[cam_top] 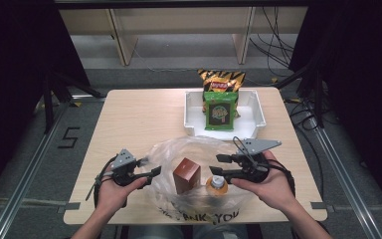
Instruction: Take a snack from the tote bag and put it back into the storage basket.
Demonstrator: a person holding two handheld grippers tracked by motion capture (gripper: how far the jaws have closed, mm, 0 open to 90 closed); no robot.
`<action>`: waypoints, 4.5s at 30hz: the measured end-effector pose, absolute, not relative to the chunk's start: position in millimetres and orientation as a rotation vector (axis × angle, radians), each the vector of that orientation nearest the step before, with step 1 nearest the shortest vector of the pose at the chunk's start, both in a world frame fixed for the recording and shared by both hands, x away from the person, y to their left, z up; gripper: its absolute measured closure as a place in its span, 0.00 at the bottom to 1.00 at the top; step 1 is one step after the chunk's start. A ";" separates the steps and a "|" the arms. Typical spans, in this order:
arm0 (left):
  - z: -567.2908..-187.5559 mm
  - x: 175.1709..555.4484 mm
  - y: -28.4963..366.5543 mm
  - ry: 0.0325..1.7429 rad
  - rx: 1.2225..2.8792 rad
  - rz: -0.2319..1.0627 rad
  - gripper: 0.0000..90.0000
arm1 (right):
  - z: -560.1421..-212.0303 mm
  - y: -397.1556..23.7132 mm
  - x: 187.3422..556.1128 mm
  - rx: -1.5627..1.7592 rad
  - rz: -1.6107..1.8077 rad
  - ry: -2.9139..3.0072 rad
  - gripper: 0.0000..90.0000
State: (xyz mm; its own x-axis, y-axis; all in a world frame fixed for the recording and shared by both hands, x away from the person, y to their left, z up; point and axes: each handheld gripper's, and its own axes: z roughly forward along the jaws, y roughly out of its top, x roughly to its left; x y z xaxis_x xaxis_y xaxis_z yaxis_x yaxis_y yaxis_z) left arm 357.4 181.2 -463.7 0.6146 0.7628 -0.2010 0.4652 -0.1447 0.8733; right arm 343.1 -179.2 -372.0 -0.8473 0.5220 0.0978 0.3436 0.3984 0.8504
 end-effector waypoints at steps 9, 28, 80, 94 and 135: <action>-463.6 357.4 181.5 0.996 1.790 0.354 0.41 | -375.4 -166.9 340.1 0.771 1.447 2.502 0.57; -463.4 357.7 182.0 0.991 1.793 0.357 0.41 | -380.3 -153.9 337.4 0.721 1.463 2.560 0.39; -463.0 358.3 182.9 0.976 1.800 0.363 0.41 | -387.0 -124.1 331.9 0.631 1.482 2.545 0.22; -464.3 357.9 181.9 0.988 1.793 0.351 0.41 | -392.0 -115.0 337.1 0.665 1.428 2.541 0.28; -465.2 358.0 181.2 0.997 1.794 0.345 0.41 | -351.9 -135.9 350.0 0.726 1.549 2.399 0.43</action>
State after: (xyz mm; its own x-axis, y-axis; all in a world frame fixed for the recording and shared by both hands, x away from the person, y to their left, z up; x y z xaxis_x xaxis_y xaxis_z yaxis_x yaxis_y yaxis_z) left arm 358.0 181.2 -465.2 0.6177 0.7593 -0.2050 0.4700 -0.1474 0.8703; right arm 350.0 -135.9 -351.9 -0.8609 0.4992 0.0986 0.2953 0.3324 0.8957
